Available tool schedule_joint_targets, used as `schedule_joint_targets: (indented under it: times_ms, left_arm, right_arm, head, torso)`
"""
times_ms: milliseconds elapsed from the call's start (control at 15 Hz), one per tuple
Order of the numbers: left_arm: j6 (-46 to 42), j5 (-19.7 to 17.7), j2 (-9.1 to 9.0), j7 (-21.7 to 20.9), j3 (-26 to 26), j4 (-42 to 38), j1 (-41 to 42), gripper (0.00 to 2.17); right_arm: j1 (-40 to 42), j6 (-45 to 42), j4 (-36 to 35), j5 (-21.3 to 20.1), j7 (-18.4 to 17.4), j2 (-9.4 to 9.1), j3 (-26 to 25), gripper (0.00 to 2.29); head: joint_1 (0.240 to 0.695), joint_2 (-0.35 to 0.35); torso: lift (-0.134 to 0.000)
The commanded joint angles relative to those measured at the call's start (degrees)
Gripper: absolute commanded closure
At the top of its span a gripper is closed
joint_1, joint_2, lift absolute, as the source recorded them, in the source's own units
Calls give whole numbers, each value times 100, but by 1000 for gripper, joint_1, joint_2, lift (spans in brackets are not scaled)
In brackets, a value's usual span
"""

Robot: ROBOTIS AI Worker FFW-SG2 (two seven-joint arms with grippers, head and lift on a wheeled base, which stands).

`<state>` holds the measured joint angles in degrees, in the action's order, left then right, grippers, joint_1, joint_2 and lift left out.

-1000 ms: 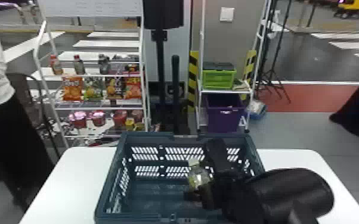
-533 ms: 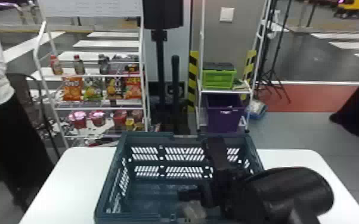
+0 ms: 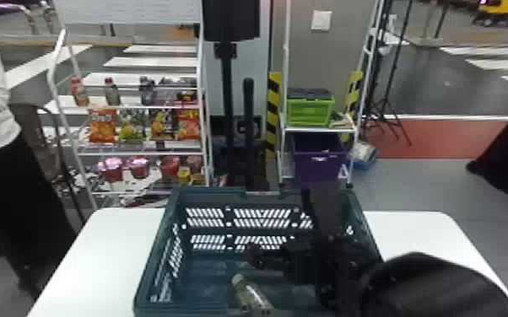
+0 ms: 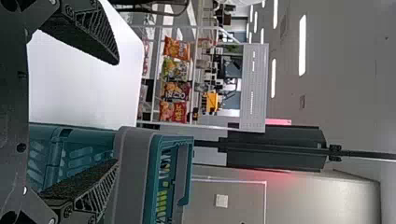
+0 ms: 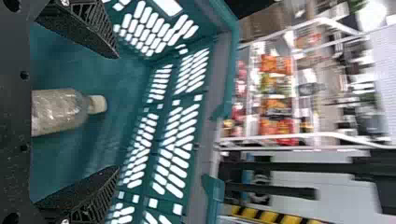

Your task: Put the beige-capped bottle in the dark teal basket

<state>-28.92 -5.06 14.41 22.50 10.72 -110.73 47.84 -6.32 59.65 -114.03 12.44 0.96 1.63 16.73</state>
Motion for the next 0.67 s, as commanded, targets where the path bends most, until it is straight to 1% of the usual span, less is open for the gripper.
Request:
schedule_joint_targets:
  times_ms: [0,133,267,400,533,600]
  left_arm:
    - [23,-4,0,0,0,-10,-21,140]
    - [76,-13,-9,0,0,8,-64,140]
    - [93,-13,-9,0,0,-10,-82,140]
    - [128,-13,0,0,0,-45,-82,140]
    - [181,-4,0,0,9,-71,-82,140]
    - [199,-4,0,0,18,-89,-82,140]
  right_arm:
    - [729,-608,-682,4,1,303,-153,33]
    - [1423,-1293,-1104,4,106,470,-434,33]
    - [2232,-2471,-1394,92,229,655,-724,33]
    - [2917,-3561,-1464,118,282,848,-944,33]
    - [3585,-4651,-1464,118,423,866,-1181,36]
    - [3919,-5196,-1447,118,431,874,-1260,36]
  head:
    - [499,0]
    - [499,0]
    - [499,0]
    - [499,0]
    - [499,0]
    - [499,0]
  torso:
    - [0]
    - [0]
    - [0]
    - [0]
    - [0]
    - [0]
